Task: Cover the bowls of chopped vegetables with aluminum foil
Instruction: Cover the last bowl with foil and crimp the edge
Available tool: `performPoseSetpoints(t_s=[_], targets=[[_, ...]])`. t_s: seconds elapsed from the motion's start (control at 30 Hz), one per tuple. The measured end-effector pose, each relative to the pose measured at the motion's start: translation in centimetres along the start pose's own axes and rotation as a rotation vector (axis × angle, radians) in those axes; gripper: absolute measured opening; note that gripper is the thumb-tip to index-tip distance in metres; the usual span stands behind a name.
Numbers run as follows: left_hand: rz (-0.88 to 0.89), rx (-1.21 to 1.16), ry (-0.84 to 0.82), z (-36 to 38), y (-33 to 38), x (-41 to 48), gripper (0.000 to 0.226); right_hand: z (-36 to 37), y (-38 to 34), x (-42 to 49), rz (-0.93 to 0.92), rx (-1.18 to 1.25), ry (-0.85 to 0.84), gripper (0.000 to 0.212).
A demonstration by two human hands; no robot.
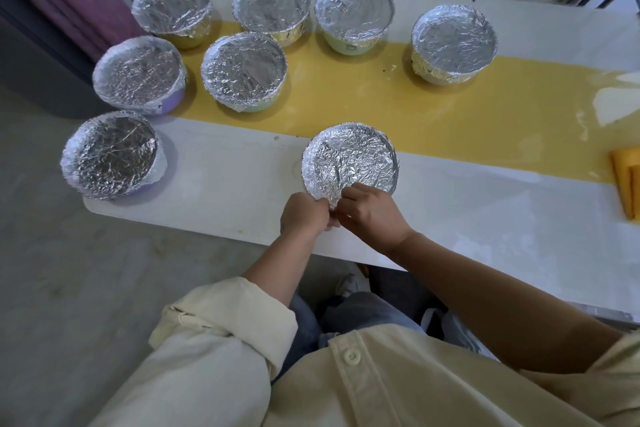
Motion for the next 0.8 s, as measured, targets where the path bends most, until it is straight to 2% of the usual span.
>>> performPoseSetpoints(t_s=[0.23, 0.4, 0.5, 0.57, 0.7, 0.8], targets=[[-0.012, -0.047, 0.038, -0.3, -0.5, -0.2, 0.027, 0.1, -0.1, 0.0, 0.039, -0.006, 0.015, 0.028], [0.064, 0.094, 0.091, -0.7, 0.1, 0.1, 0.028, 0.2, -0.3, 0.1, 0.067, 0.026, 0.002, 0.028], [0.096, 0.151, 0.096, -1.3, 0.3, 0.9, 0.029, -0.6, 0.4, -0.3, 0.077, 0.053, -0.062, 0.026], [0.111, 0.166, 0.084, -1.6, 0.2, 1.4, 0.031, -1.1, 0.7, -0.8, 0.087, 0.04, -0.074, 0.031], [0.138, 0.184, 0.08, -1.8, 0.2, 1.7, 0.033, -0.9, 0.5, -0.8, 0.086, 0.029, -0.046, 0.02], [0.14, 0.169, 0.085, -1.7, 0.3, 1.5, 0.033, -0.3, -0.1, -0.2, 0.086, 0.028, -0.015, 0.02]])
Point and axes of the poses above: each hand's wrist, its own x-axis towards the middle knuckle, its own z-axis out of the palm, y = z × x, the point moved 2 cm from there along x, towards the middle knuckle, and after that the axes turned 10 degrees about y, right-handed, at the moved point
